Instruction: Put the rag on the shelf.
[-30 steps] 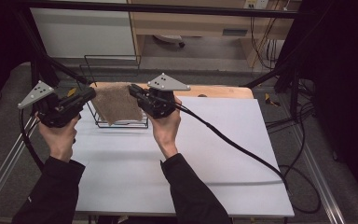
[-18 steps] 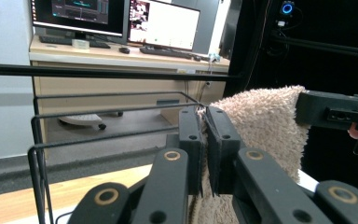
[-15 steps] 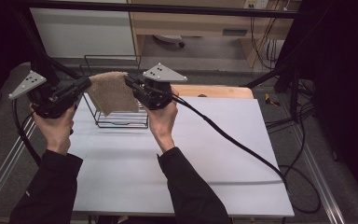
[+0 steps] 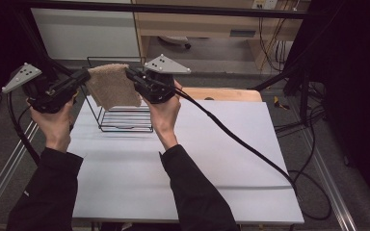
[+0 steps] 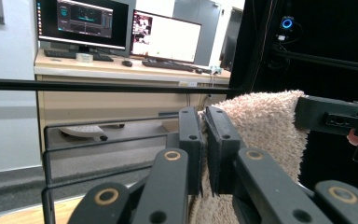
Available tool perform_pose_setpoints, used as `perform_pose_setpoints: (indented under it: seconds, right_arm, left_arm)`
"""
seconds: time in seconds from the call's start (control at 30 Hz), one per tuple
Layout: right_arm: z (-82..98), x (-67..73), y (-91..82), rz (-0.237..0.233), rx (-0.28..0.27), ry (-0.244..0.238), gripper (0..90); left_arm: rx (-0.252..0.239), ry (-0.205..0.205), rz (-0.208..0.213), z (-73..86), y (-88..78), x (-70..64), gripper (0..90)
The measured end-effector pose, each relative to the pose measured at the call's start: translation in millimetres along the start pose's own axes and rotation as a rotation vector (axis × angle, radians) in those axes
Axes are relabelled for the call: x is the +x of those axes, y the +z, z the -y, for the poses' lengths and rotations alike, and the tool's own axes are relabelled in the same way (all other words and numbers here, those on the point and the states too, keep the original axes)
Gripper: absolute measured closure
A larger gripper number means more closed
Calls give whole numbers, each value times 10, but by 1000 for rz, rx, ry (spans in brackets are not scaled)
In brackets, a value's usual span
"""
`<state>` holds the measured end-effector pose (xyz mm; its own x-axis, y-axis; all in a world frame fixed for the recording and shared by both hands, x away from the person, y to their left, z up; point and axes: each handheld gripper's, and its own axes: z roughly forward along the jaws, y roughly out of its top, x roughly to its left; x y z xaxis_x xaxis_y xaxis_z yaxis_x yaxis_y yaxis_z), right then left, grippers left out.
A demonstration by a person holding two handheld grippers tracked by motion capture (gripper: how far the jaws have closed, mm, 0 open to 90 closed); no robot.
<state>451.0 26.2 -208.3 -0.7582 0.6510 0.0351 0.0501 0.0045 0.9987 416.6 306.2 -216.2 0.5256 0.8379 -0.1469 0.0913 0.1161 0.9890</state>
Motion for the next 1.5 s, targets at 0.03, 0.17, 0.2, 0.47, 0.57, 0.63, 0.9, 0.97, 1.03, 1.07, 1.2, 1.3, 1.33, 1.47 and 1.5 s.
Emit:
perform_pose_setpoints:
  seconds: [0.03,0.17,0.2,0.47,0.57,0.63,0.9,0.97,1.03,1.07,1.2,1.3,1.33,1.47,1.5]
  right_arm:
    - [-29,1,20,-1,-2,-1,860]
    - [-82,1,49,-4,-13,-2,860]
    - [-95,1,56,-4,-13,-2,860]
    - [-234,-5,151,3,-21,-15,860]
    - [-278,-7,173,2,-27,-17,860]
    - [-308,-4,185,3,-32,-23,860]
    - [-421,-31,242,14,-41,-27,859]
    - [-446,-45,254,15,-49,-26,859]
    - [-461,-65,263,15,-56,-17,859]
    - [-466,-73,272,19,-56,-20,859]
    - [-477,-97,308,22,-58,-19,859]
    - [-489,-121,351,28,-51,-24,859]
    - [-492,-131,366,30,-51,-23,859]
    - [-491,-170,427,37,-45,-20,859]
    - [-488,-182,443,37,-46,-16,859]
  left_arm:
    - [-3,-2,-1,-17,3,7,850]
    - [-12,1,-3,-100,11,35,850]
    - [-13,4,-5,-122,12,40,850]
    - [-27,2,-12,-256,53,104,851]
    - [-33,9,-16,-304,65,117,850]
    - [-41,10,-13,-328,70,131,851]
    - [-49,19,-17,-456,133,163,850]
    - [-52,19,-13,-487,153,170,851]
    - [-58,19,-12,-508,172,176,850]
    - [-57,21,-15,-517,186,178,851]
    - [-54,24,-24,-543,239,212,851]
    - [-50,23,-31,-551,283,242,851]
    - [-48,23,-33,-552,300,254,851]
    - [-44,19,-37,-567,362,304,851]
    - [-40,21,-40,-571,379,318,851]
